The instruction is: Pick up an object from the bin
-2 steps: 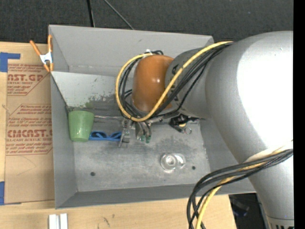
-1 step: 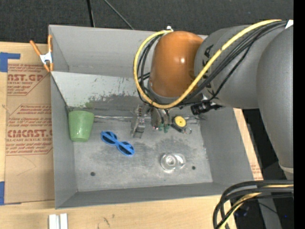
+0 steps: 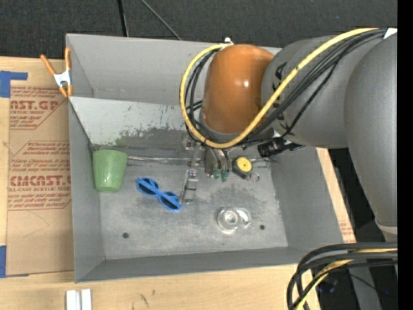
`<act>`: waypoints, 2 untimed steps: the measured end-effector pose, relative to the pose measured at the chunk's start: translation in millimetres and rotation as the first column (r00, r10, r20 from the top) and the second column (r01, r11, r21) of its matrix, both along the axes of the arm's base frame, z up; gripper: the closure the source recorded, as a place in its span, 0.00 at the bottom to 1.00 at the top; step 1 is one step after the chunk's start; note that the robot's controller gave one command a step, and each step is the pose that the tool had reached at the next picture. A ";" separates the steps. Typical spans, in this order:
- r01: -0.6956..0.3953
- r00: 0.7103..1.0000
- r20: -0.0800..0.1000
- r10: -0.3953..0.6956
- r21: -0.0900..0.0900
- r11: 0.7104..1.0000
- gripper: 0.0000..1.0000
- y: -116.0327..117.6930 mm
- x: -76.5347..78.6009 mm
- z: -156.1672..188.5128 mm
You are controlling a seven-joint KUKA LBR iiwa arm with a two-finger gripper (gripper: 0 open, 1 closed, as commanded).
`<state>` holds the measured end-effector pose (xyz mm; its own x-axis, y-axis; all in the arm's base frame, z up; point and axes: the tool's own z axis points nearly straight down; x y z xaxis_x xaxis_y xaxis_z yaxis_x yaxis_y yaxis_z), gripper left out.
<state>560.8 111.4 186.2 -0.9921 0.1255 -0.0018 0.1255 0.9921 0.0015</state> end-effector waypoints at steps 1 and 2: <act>0.134 0.991 -0.008 -0.134 -0.001 0.991 0.00 19.2 16.6 -106.9; 0.134 0.991 -0.002 -0.134 0.001 0.991 1.00 19.2 18.3 -102.5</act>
Offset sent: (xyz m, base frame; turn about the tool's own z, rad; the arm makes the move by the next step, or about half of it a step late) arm 0.0185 0.0180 -0.1019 0.1360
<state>579.1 130.6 83.7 -0.9663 0.2575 -0.0001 0.2575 0.9663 0.0018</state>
